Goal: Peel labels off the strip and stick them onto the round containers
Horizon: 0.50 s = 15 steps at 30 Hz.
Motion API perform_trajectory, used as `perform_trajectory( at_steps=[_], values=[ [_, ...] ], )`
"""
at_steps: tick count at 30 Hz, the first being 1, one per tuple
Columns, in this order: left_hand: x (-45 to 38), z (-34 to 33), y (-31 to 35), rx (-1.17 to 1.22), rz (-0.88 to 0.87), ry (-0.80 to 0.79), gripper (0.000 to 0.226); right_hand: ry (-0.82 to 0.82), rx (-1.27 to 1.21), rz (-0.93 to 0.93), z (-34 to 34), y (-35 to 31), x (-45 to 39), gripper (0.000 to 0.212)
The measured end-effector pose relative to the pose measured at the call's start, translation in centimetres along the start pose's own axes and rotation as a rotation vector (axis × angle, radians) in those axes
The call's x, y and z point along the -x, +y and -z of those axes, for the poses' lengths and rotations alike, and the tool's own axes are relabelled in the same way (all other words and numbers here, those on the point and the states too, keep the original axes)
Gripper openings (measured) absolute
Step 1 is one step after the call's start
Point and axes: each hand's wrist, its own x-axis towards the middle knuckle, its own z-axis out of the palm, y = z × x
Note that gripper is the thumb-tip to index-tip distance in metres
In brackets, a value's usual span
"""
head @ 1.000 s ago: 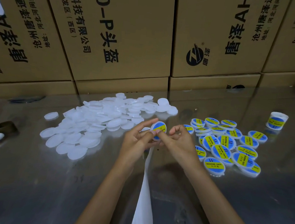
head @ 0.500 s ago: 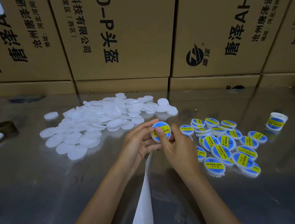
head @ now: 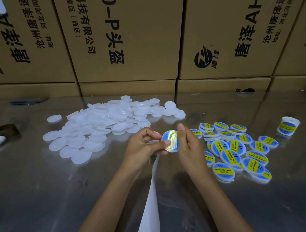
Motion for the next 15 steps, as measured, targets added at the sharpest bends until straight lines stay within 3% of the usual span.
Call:
perform_trajectory(
  at_steps=[5, 7, 9, 15],
  values=[
    [-0.30, 0.42, -0.17, 0.156, 0.018, 0.121, 0.019, -0.171, 0.024, -0.031, -0.23, 0.22, 0.42, 0.045],
    [-0.35, 0.49, -0.05, 0.170, 0.013, 0.090, 0.034, -0.227, 0.096, -0.004, -0.44, 0.38, 0.68, 0.045],
    [-0.44, 0.50, -0.03, 0.175, 0.025, 0.042, 0.044, -0.226, 0.127, 0.018, -0.39, 0.49, 0.72, 0.044],
    [-0.01, 0.24, 0.14, 0.166, 0.011, 0.044, 0.026, -0.125, 0.166, 0.072, -0.22, 0.44, 0.56, 0.040]
  ],
)
